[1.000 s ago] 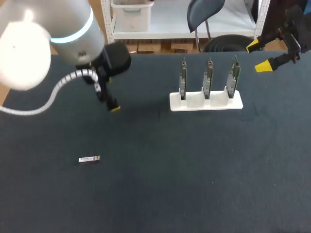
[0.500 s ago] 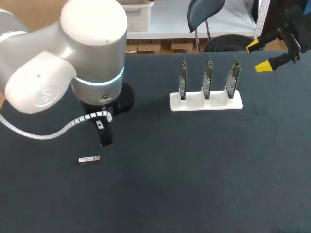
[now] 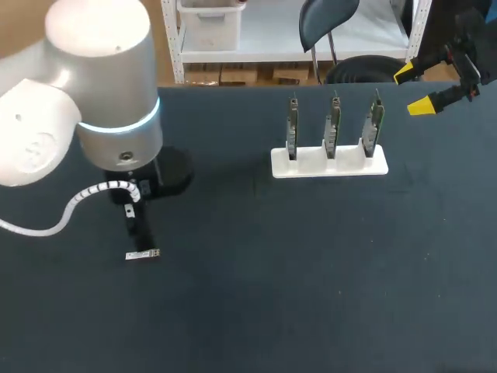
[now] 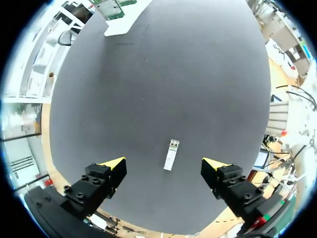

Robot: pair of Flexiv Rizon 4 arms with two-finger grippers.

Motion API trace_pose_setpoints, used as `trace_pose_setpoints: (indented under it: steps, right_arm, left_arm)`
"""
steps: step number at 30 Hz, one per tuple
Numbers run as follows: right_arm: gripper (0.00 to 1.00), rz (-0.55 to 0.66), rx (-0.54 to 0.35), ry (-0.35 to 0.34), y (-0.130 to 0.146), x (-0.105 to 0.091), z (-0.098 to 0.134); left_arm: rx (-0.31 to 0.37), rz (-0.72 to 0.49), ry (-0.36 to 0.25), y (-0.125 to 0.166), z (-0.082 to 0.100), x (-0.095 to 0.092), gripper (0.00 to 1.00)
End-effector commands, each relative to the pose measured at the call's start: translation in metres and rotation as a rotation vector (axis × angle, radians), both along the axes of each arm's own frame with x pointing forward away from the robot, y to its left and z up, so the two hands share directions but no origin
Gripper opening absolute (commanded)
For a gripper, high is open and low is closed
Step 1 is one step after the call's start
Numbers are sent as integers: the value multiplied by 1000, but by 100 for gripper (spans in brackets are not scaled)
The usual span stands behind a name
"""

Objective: Pick up the optical module with the left hand, and insert it into the network port with the right hand.

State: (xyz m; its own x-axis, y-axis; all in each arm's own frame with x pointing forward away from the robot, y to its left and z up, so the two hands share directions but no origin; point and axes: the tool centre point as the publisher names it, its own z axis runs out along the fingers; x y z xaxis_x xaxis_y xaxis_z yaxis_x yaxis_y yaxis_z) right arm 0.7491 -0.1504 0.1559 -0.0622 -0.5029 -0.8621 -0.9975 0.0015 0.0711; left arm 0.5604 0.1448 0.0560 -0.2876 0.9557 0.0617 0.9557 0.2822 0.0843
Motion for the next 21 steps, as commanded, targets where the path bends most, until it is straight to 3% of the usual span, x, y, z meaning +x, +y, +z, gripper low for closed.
trace_pose_setpoints:
  steps: [1,9,21]
  right_arm:
    - [100,-3,0,-3,0,-2,0]
    - [100,-3,0,-3,0,-2,0]
    - [100,-3,0,-3,0,-2,0]
  left_arm:
    - [-9,-17,2,6,-5,-7,100]
    - [22,-27,63,11,-27,-21,100]
    - [-11,-25,111,18,-50,-22,100]
